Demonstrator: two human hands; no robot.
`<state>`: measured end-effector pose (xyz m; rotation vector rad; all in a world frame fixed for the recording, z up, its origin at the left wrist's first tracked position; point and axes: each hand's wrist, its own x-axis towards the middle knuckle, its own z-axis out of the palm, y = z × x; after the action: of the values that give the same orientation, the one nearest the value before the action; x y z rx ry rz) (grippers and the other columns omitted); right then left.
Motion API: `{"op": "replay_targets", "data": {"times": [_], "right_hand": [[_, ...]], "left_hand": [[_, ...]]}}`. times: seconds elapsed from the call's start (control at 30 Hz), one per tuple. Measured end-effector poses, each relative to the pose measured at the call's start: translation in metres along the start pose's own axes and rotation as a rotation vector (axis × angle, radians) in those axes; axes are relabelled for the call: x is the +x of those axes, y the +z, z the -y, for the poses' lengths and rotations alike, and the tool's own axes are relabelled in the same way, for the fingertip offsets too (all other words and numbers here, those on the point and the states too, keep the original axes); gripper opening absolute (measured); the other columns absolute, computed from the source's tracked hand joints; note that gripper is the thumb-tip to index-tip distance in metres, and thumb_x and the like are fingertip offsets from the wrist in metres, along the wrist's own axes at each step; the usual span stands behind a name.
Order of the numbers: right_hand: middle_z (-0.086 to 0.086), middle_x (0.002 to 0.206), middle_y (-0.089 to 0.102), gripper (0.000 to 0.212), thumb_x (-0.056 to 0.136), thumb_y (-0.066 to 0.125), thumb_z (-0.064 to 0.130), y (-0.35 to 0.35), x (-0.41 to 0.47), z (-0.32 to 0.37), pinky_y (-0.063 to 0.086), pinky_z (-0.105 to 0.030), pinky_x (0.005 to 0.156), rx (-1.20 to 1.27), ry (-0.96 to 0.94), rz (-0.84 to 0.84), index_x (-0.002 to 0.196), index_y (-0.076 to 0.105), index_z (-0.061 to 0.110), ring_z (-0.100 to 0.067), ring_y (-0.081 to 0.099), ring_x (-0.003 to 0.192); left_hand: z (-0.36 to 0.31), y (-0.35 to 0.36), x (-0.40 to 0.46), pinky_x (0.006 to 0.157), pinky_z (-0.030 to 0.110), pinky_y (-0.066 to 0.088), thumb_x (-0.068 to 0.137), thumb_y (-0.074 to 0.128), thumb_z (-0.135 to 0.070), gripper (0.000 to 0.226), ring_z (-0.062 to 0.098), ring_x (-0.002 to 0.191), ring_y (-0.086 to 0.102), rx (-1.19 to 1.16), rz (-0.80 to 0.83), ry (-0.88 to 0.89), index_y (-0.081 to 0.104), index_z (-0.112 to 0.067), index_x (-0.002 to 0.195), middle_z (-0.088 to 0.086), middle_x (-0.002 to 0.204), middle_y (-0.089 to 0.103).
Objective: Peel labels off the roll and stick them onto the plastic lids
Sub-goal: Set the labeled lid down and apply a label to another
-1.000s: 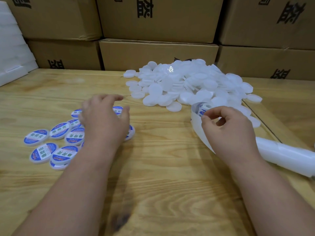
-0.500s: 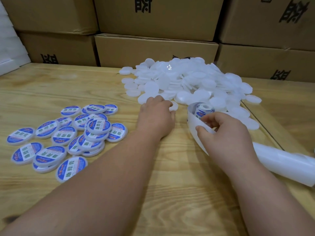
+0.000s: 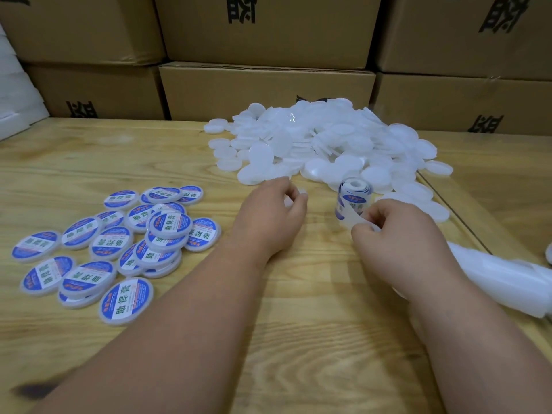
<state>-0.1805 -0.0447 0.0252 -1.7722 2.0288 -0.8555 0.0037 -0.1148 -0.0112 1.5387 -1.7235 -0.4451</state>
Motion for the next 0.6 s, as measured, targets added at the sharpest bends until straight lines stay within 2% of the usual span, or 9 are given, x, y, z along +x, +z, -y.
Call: {"op": "replay_targets", "data": {"times": [0.03, 0.1, 0.2, 0.3, 0.37, 0.47, 0.53, 0.6], "right_hand": [[0.003, 0.065, 0.062, 0.008, 0.081, 0.056, 0.025, -0.005, 0.0, 0.0, 0.042, -0.032, 0.056, -0.026, 0.037, 0.047, 0.076, 0.06, 0.02, -0.021, 0.059, 0.066], [0.002, 0.07, 0.063, 0.013, 0.082, 0.055, 0.031, -0.014, -0.002, 0.0, 0.042, -0.031, 0.056, -0.132, 0.109, 0.167, 0.079, 0.059, 0.019, -0.02, 0.06, 0.068], [0.003, 0.079, 0.066, 0.021, 0.082, 0.056, 0.043, -0.02, -0.006, 0.0, 0.045, -0.031, 0.059, -0.266, 0.133, 0.245, 0.084, 0.058, 0.023, -0.017, 0.062, 0.074], [0.01, 0.079, 0.064, 0.023, 0.078, 0.061, 0.054, -0.018, -0.008, 0.009, 0.047, -0.032, 0.06, -0.246, 0.057, 0.127, 0.084, 0.058, 0.032, -0.013, 0.062, 0.076], [0.009, 0.085, 0.065, 0.029, 0.081, 0.063, 0.055, -0.012, -0.002, 0.018, 0.052, -0.034, 0.066, -0.25, -0.012, 0.047, 0.093, 0.062, 0.029, -0.017, 0.063, 0.083], [0.003, 0.099, 0.068, 0.035, 0.087, 0.065, 0.05, -0.002, 0.01, 0.028, 0.055, -0.039, 0.077, -0.233, -0.067, -0.008, 0.108, 0.067, 0.021, -0.023, 0.064, 0.094], [0.001, 0.094, 0.07, 0.026, 0.091, 0.064, 0.041, 0.006, 0.013, 0.027, 0.055, -0.038, 0.074, -0.207, -0.094, 0.007, 0.104, 0.069, 0.018, -0.023, 0.064, 0.09], [-0.001, 0.08, 0.068, 0.014, 0.092, 0.061, 0.029, 0.012, 0.012, 0.021, 0.052, -0.035, 0.065, -0.176, -0.118, 0.025, 0.09, 0.068, 0.017, -0.022, 0.063, 0.077]], "left_hand": [[-0.003, -0.004, -0.007, 0.089, 0.03, 0.049, 0.095, 0.059, -0.043, 0.022, 0.013, 0.107, 0.064, -0.069, -0.004, -0.032, 0.059, -0.026, 0.081, -0.006, 0.115, 0.072], [-0.007, -0.013, -0.022, 0.077, 0.034, 0.054, 0.094, 0.061, -0.042, 0.019, 0.007, 0.083, 0.066, -0.189, -0.016, -0.08, 0.06, -0.027, 0.082, -0.009, 0.089, 0.074], [-0.01, -0.025, -0.048, 0.063, 0.019, 0.045, 0.091, 0.063, -0.045, 0.013, -0.001, 0.069, 0.062, -0.403, -0.072, -0.107, 0.061, -0.033, 0.087, -0.019, 0.077, 0.068], [-0.011, -0.033, -0.062, 0.057, 0.012, 0.046, 0.096, 0.065, -0.041, 0.011, -0.001, 0.063, 0.064, -0.706, -0.129, -0.175, 0.062, -0.031, 0.098, -0.01, 0.082, 0.074], [-0.012, -0.037, -0.061, 0.057, 0.019, 0.048, 0.099, 0.059, -0.043, 0.017, 0.002, 0.069, 0.07, -0.801, -0.126, -0.256, 0.062, -0.027, 0.103, -0.001, 0.093, 0.078], [-0.014, -0.04, -0.047, 0.06, 0.03, 0.054, 0.103, 0.05, -0.048, 0.031, 0.023, 0.089, 0.077, -1.068, -0.09, -0.44, 0.059, -0.02, 0.113, 0.007, 0.111, 0.076], [-0.016, -0.042, -0.04, 0.057, 0.03, 0.058, 0.104, 0.043, -0.054, 0.047, 0.031, 0.091, 0.077, -1.278, -0.005, -0.561, 0.057, -0.012, 0.121, 0.014, 0.113, 0.075], [-0.015, -0.041, -0.037, 0.056, 0.031, 0.059, 0.102, 0.046, -0.054, 0.053, 0.034, 0.091, 0.076, -1.355, 0.068, -0.614, 0.057, -0.007, 0.123, 0.019, 0.114, 0.074]]}}
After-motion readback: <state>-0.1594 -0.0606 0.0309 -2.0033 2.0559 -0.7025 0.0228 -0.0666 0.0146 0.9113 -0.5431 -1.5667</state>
